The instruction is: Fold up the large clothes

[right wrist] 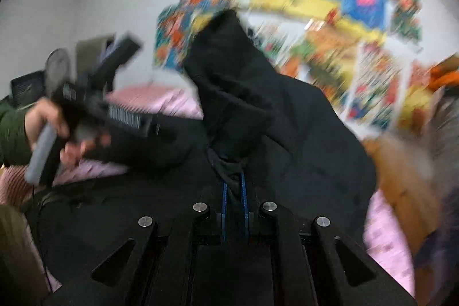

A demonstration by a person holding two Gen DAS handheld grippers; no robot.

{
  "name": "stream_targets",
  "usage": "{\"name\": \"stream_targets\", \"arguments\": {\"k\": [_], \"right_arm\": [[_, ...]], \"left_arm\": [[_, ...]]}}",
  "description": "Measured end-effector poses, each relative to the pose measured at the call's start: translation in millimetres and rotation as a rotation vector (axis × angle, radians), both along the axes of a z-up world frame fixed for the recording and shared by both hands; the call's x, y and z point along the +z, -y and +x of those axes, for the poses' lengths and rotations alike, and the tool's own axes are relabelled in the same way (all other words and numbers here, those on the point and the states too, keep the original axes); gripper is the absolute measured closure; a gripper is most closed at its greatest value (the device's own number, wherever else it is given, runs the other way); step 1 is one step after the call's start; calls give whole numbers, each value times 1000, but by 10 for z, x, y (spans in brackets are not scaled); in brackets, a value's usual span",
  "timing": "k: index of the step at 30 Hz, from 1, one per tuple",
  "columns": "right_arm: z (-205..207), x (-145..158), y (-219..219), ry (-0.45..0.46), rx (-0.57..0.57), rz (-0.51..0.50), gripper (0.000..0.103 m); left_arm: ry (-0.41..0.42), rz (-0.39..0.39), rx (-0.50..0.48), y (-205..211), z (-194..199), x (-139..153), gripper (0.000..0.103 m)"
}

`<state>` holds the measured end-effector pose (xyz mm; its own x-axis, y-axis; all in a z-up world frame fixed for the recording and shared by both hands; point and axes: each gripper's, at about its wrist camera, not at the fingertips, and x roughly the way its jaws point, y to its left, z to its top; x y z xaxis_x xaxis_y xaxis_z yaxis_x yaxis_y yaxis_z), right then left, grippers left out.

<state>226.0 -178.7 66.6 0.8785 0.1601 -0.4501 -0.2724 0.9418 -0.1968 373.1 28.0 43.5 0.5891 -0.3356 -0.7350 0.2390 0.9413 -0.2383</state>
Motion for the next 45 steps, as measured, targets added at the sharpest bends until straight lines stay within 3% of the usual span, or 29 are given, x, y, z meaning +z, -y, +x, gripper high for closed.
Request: {"name": "stream_targets", "arguments": {"k": [3,5,10,12,13,16,19,22,24,26,30,33,35,37,40,45], "right_arm": [[127,-334,-160,-132,41,-29,78],[63,-514,-105,-187,43,-25,40],[-297,-597,61,-243,45,43,34],[-444,-678,277,-261,8,74,32],[-525,-704,388,-266,-21,92,31],[-636,-769,667,-276,-103,177,31],[-782,-867,897,-281,-166,267,31],[-898,-975,1058,-286,-221,292,31],[-837,-1050,1186,-299,-248,296,31],[-759,-1091,1284,-311,-270,308,31],[-529,-1053,1485,-304,-299,335,31],[-224,-917,1615,-279,-314,317,31],[29,-796,1689,-260,-336,310,31],[353,-711,1745,-269,-344,303,31],[926,-730,1832,-289,-328,314,31],[1856,-1321,1896,-408,-415,231,32]], "left_arm": [[-36,-97,-2,-147,47,-149,0],[-57,-163,-10,-208,82,-238,0],[-78,-295,-81,-283,138,-370,0],[-91,-243,-104,-192,232,-445,0],[-107,-171,-99,-106,307,-530,0],[-206,-45,-76,77,475,-818,2],[-340,56,-39,210,601,-1141,23],[-371,17,-37,218,615,-1259,42],[-375,-25,-45,229,608,-1253,77],[-333,26,-27,278,583,-1170,98],[-115,187,-5,440,515,-688,100],[28,248,37,518,499,-298,100],[82,295,83,522,538,-157,100],[79,351,98,461,630,-171,100],[-12,405,90,399,824,-507,100],[-108,505,59,505,995,-1119,99]]}}
